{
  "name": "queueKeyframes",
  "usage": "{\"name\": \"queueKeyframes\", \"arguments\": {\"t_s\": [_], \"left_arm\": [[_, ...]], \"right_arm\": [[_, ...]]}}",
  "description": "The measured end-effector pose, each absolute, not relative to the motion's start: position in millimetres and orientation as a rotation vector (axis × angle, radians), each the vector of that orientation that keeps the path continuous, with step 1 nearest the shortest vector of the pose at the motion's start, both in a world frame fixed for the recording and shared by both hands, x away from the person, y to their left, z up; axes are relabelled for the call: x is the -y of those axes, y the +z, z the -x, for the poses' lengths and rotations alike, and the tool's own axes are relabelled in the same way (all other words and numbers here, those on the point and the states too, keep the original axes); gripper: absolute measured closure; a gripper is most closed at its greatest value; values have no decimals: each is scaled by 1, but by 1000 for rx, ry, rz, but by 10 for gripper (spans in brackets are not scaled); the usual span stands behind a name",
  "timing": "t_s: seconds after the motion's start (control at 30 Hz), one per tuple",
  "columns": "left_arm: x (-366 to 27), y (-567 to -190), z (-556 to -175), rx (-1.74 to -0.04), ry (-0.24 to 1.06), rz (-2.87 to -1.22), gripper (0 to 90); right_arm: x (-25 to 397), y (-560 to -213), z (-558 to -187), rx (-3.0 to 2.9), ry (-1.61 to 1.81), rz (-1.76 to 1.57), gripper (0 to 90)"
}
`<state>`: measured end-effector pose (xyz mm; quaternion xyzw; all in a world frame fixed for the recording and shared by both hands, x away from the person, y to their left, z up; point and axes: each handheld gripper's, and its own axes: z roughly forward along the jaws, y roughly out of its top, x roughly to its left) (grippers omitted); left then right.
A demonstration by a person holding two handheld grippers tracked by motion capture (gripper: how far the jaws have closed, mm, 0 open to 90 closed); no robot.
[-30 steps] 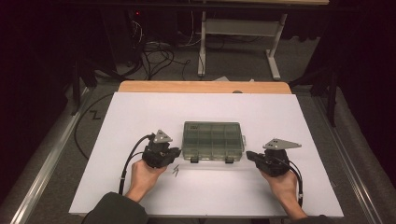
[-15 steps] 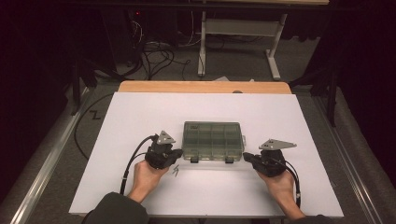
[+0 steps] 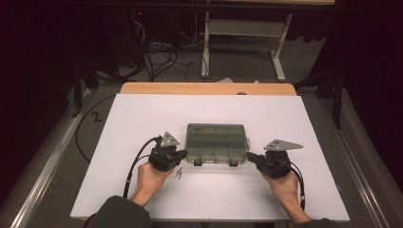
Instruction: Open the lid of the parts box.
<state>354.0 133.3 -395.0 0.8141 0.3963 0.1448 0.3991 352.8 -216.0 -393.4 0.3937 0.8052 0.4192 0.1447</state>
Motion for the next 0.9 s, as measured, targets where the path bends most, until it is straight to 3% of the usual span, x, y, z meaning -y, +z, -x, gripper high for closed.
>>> {"name": "queueKeyframes", "arguments": {"t_s": [0.47, 0.9], "left_arm": [[-139, -386, -355, -1010, 420, -2020, 698], [-135, -383, -365, -1017, 428, -2007, 637]], "right_arm": [[216, -383, -355, -2303, 1209, -1115, 900], [214, -377, -361, -2292, 1210, -1105, 897]]}}
